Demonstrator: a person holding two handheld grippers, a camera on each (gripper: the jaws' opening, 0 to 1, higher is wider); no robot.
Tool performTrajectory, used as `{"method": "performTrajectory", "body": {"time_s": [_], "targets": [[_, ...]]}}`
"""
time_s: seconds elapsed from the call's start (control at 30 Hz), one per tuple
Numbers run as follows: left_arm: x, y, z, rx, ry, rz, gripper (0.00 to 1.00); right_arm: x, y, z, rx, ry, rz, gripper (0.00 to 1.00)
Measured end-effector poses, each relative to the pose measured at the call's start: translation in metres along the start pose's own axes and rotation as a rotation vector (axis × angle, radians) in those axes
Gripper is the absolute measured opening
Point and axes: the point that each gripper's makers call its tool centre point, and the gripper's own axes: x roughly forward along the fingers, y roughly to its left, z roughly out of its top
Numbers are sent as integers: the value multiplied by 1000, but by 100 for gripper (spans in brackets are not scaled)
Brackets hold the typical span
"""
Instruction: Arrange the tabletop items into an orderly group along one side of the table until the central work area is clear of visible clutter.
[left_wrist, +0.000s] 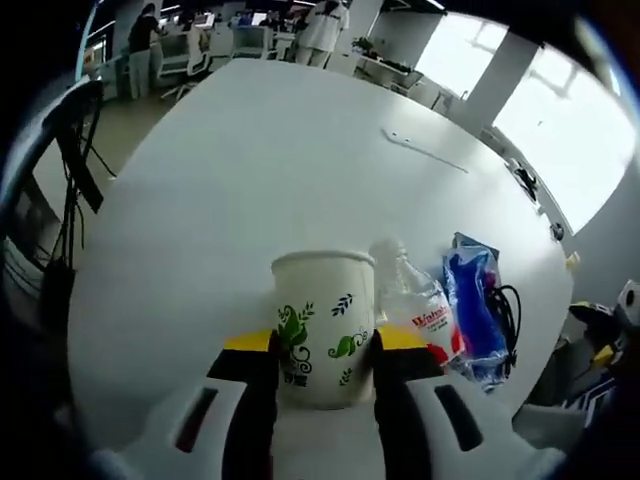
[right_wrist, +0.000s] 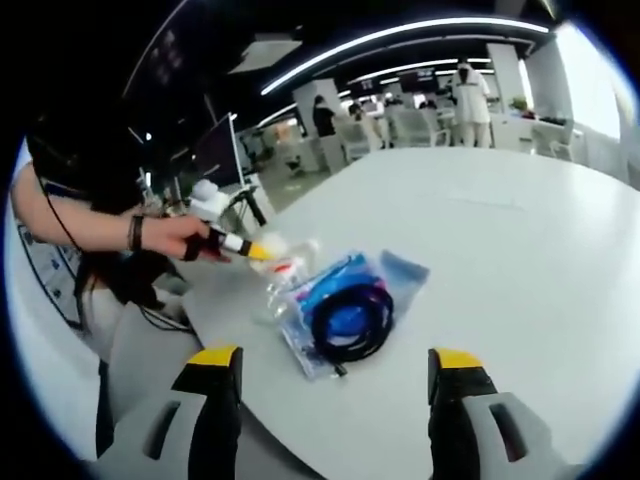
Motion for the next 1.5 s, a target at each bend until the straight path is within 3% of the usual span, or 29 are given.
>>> {"method": "performTrajectory", "body": {"time_s": [0.37, 0.67, 1.0, 1.5], "targets": [[-25, -12, 1, -32, -77, -25, 36, 6, 7, 0, -10, 6, 26, 77], [-45, -21, 24, -21, -157, -27, 36, 8, 10, -3, -22, 19, 39, 77], [-68, -45, 53, 42, -232, -71, 36, 10, 10, -1, -20, 9, 41, 76], [-75, -75, 40, 147, -217, -124, 36, 13, 11, -4, -21, 15, 53, 75]]}}
